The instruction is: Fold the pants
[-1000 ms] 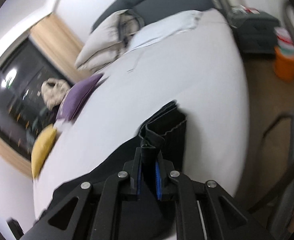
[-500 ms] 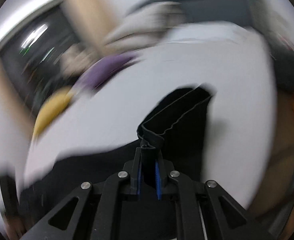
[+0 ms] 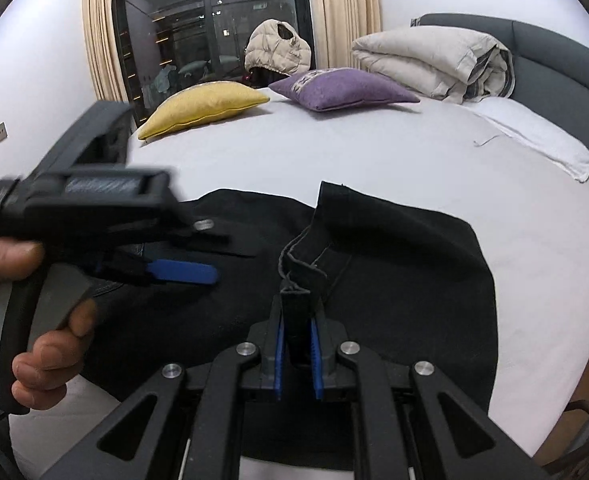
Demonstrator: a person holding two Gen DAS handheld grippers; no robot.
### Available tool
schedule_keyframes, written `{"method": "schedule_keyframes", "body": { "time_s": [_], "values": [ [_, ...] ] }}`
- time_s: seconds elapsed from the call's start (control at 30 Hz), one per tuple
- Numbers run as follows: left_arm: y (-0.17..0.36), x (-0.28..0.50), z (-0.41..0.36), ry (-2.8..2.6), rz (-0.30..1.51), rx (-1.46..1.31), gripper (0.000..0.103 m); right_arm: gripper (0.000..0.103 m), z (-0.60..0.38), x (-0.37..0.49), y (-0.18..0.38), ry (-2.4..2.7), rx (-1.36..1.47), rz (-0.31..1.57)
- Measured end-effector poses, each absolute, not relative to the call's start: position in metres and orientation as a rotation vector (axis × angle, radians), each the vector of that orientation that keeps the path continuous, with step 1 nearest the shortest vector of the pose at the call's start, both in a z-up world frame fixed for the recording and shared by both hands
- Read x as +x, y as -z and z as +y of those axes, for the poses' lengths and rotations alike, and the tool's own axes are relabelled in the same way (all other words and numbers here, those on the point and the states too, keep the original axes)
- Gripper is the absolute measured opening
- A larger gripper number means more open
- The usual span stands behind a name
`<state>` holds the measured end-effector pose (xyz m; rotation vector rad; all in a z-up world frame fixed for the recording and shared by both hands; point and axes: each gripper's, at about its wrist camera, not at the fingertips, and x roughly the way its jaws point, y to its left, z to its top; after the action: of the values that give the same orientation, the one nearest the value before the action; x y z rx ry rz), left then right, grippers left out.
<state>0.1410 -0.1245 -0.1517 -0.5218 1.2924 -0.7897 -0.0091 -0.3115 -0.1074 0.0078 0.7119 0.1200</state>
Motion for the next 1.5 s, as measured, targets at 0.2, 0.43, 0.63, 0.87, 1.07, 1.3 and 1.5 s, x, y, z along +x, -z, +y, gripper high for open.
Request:
{"method": "schedule_keyframes", "body": {
  "time_s": [0.2, 0.43, 0.63, 0.87, 1.07, 1.3, 1.5],
  "values": [
    [0.160, 0.164, -0.154, 0.823, 1.362, -0.475, 0.077, 0.012, -0.291, -0.024, 0.103, -0.110, -0.121, 0.669],
    [0.160, 0.175, -0.152, 0.861, 1.358, -0.503, 0.074, 0.012, -0.269, -0.031, 0.100, -0.132, -0.212, 0.639],
    [0.162, 0.180, -0.140, 0.866, 1.346, -0.521, 0.010, 0.012, -0.246, -0.037, 0.095, -0.160, -0.271, 0.615],
    [0.145, 0.175, -0.083, 0.853, 1.283, -0.501, 0.007, 0.012, -0.217, -0.035, 0.089, -0.233, -0.314, 0.594],
    [0.149, 0.164, -0.034, 0.795, 1.282, -0.480, 0.007, 0.012, -0.179, -0.036, 0.096, -0.322, -0.344, 0.604],
    [0.179, 0.171, -0.012, 0.739, 1.314, -0.520, 0.010, 0.019, -0.153, -0.017, 0.144, -0.417, -0.351, 0.795],
    [0.139, 0.159, -0.002, 0.616, 1.234, -0.322, 0.025, 0.049, -0.209, -0.024, 0.116, -0.483, -0.060, 0.821]
  ]
}}
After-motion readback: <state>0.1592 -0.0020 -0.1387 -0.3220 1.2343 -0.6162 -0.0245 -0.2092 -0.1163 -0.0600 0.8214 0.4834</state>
